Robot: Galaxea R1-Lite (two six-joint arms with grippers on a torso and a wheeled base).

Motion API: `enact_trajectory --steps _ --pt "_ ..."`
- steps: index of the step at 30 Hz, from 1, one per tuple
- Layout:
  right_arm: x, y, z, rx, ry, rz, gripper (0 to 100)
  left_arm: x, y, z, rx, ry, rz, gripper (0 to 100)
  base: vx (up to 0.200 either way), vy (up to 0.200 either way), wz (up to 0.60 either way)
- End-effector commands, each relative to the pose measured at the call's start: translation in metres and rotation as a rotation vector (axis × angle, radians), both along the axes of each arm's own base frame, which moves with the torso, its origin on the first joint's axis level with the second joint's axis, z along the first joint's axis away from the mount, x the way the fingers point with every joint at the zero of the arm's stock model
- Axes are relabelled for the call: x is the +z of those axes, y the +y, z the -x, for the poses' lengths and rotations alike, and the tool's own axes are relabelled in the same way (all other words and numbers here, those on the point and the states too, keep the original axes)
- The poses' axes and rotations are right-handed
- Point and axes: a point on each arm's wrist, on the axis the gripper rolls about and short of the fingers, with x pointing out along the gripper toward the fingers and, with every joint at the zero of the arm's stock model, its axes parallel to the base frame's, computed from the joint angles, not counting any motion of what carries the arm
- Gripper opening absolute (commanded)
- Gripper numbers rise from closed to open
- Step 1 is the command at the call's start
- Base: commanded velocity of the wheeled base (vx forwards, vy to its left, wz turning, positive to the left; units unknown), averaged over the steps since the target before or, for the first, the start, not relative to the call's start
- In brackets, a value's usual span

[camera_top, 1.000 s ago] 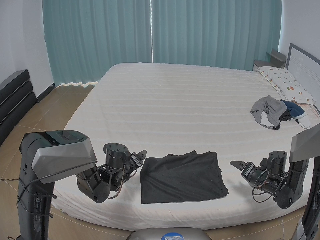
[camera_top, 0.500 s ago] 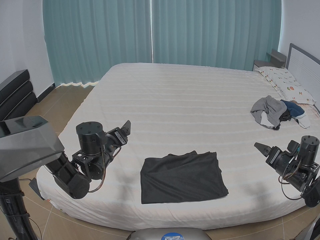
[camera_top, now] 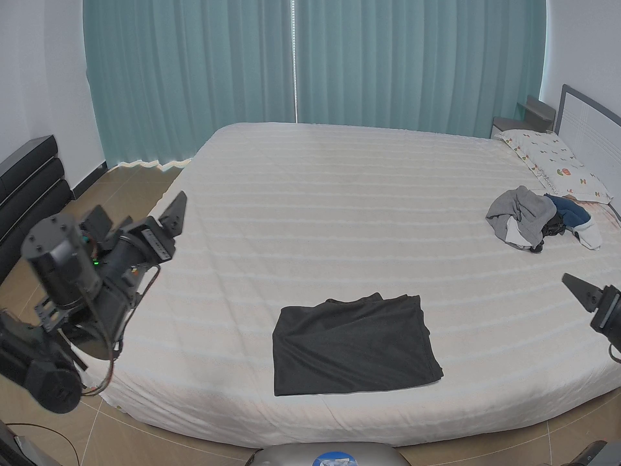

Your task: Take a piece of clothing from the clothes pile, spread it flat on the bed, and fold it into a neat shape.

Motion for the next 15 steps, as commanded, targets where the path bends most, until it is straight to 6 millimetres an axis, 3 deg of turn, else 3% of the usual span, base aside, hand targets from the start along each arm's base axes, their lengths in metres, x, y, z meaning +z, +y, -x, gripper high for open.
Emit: enact_trajectory --steps 1,15 --pt "0.018 -0.014 0.076 -0.065 -0.229 0.111 100 0.033 0.044 0.086 0.117 -0.155 -0.038 100 0.0 0.0 0.0" --pt "-0.025 -0.016 0.124 -0.142 -0.231 0.331 100 -0.001 0.101 0.19 0.318 -0.17 -0.176 100 0.0 0.0 0.0"
